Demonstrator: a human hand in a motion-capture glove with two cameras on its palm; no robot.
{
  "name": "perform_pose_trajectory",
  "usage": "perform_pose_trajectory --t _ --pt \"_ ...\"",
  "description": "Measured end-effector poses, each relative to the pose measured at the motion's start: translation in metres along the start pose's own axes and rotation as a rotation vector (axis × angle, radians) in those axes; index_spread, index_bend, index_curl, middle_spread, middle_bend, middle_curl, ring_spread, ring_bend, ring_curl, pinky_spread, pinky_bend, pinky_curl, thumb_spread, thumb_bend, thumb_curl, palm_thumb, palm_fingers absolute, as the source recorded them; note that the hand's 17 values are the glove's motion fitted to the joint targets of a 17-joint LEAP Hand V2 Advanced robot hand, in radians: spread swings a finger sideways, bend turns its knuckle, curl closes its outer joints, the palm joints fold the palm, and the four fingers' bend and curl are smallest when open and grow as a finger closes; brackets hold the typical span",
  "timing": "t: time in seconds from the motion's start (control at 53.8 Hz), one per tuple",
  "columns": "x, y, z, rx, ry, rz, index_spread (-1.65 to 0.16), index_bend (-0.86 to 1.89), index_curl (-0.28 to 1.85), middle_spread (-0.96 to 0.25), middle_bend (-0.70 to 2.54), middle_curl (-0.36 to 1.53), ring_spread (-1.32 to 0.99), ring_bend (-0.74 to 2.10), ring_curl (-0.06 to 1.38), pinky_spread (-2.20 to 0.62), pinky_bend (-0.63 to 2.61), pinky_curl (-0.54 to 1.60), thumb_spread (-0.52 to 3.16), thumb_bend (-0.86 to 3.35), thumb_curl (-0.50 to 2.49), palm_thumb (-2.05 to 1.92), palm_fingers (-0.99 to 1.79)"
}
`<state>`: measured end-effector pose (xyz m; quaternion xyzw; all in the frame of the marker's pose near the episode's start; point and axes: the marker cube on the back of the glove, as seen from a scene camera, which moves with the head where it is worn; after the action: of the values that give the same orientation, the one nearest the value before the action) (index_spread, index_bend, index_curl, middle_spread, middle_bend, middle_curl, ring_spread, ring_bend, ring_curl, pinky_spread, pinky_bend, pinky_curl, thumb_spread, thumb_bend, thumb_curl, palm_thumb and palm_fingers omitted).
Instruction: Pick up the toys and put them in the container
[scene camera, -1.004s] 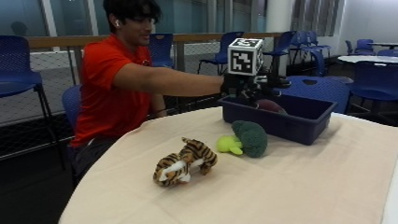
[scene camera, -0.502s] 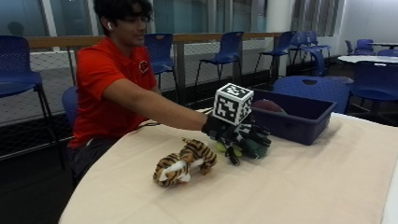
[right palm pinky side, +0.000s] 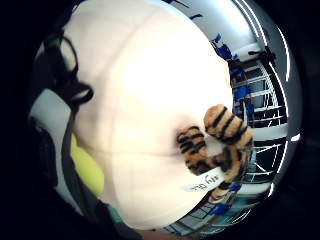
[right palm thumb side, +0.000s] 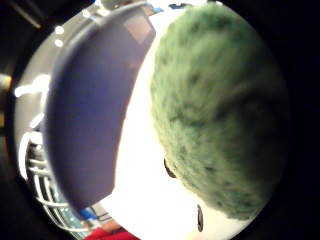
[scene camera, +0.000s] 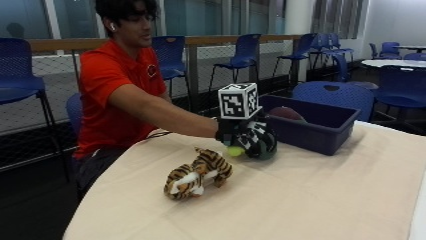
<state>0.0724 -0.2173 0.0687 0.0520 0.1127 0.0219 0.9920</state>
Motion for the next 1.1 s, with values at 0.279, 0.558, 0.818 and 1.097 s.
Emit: perform_pose_trajectory --t 0.279,0.558,0.818,1.097 --pt "-0.006 -0.001 -0.084 0.007 -0.135 0.028 -0.41 0.15 0.15 -0.37 0.52 0.41 -0.39 1.18 0.48 -0.44 1.13 0.37 0.94 0.2 0.56 0.6 1.04" --pt "-0.083 -0.028 -0.156 0.093 -0.092 -0.091 -0.42 0.16 0.14 -0.42 0.52 0.47 -0.4 1.16 0.48 -0.46 1.06 0.39 0.78 0.16 0.69 0.63 1.07" --pt "-0.173 -0.066 -0.187 0.107 -0.042 -0.333 -0.43 0.16 0.13 -0.44 0.48 0.52 -0.41 1.16 0.49 -0.46 1.05 0.42 0.72 0.12 0.78 0.65 1.08" --pt "-0.224 -0.083 -0.174 0.07 -0.014 -0.184 -0.43 0.17 0.12 -0.46 0.45 0.58 -0.41 1.18 0.5 -0.46 1.04 0.44 0.69 0.09 0.86 0.66 1.08"
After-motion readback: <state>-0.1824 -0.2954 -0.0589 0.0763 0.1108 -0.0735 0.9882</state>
